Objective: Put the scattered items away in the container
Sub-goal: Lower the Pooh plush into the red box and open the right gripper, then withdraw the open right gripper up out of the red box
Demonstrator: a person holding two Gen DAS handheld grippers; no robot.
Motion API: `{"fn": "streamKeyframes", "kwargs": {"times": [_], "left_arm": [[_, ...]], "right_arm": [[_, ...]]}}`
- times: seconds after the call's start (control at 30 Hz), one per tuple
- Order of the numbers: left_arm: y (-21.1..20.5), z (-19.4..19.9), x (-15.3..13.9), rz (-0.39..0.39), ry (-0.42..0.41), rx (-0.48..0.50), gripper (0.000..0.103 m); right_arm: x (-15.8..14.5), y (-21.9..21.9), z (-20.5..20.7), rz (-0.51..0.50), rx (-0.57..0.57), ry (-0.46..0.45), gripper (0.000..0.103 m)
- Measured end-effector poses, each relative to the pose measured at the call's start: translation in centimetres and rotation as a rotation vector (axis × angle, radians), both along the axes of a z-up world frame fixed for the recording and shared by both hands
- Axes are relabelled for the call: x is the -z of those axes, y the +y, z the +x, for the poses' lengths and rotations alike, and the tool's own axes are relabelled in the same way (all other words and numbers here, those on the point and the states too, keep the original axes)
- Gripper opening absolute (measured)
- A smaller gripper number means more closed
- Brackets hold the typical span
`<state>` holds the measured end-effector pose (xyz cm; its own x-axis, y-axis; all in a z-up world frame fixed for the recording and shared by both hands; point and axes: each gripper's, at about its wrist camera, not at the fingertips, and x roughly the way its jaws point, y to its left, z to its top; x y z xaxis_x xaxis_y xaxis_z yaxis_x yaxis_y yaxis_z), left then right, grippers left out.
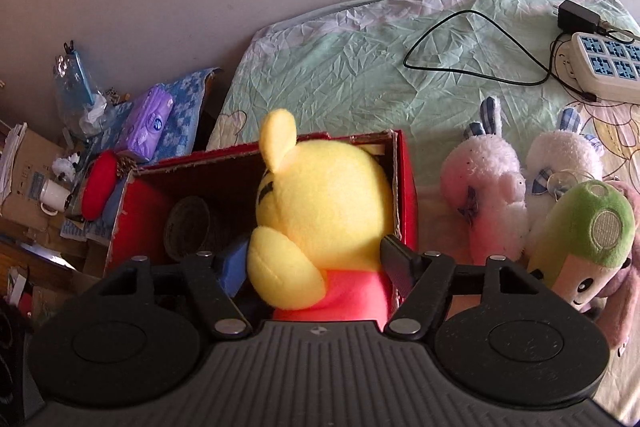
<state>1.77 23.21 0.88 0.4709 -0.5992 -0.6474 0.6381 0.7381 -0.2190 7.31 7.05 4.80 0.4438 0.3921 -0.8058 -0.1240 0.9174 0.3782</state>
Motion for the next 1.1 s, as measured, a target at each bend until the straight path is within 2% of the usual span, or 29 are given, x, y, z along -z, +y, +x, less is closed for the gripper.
{"fn": "streamKeyframes", "kwargs": {"times": [0.17, 0.27, 0.4, 0.43, 0.57, 0.7, 0.83, 0.87, 0.9, 0.93, 0.97, 1.0, 1.03, 1.1], "left_arm": [[-1.2, -0.2, 0.4, 0.036, -0.028, 0.028, 0.081], [-1.2, 0.0, 0.5, 0.023, -0.028, 0.037, 0.083], [-1.2, 0.0, 0.9, 0.027, -0.031, 0.046, 0.088], [-1.4, -0.2, 1.0, 0.039, -0.042, 0.048, 0.088], [-1.5, -0.7, 1.2, 0.062, -0.066, 0.046, 0.088], [-0.6, -0.6, 1.1, 0.031, -0.042, 0.027, 0.088], [-0.7, -1.2, 1.2, 0.059, -0.062, 0.015, 0.087], [-0.6, -1.4, 1.1, 0.067, -0.069, 0.013, 0.087], [-0.4, -1.6, 1.0, 0.068, -0.071, 0.009, 0.087], [0.0, -1.7, 0.9, 0.063, -0.069, 0.0, 0.086], [0.5, -1.9, 0.7, 0.054, -0.068, -0.011, 0.085], [1.1, -2.1, 0.5, 0.043, -0.068, -0.022, 0.085], [1.8, -2.3, 0.3, 0.031, -0.068, -0.033, 0.086], [2.7, -2.6, 0.2, 0.011, -0.061, -0.041, 0.087]], "right_arm": [[0.2, -0.2, -0.5, -0.028, -0.005, -0.002, 0.061], [0.1, -0.6, -0.4, -0.03, -0.004, -0.005, 0.058], [-1.8, -0.7, -0.9, -0.032, 0.002, -0.097, 0.059], [-2.3, -0.6, -1.0, -0.027, -0.007, -0.119, 0.06], [-2.7, 0.9, -0.3, 0.049, -0.118, -0.137, 0.051], [-2.3, 2.5, 0.7, 0.12, -0.218, -0.106, 0.048], [-1.6, 4.1, 1.6, 0.129, -0.296, -0.054, 0.047], [-1.1, 4.3, 1.9, 0.099, -0.285, -0.036, 0.045], [-0.7, 4.2, 2.3, 0.057, -0.254, -0.026, 0.042], [-0.3, 4.0, 2.7, 0.034, -0.233, -0.017, 0.026], [0.0, 3.5, 3.1, 0.039, -0.215, -0.001, 0.016], [0.2, 2.9, 3.4, 0.046, -0.188, 0.016, 0.011], [0.3, 2.3, 3.6, 0.047, -0.164, 0.029, 0.0], [0.7, 1.4, 3.7, 0.046, -0.137, 0.041, 0.0]]}}
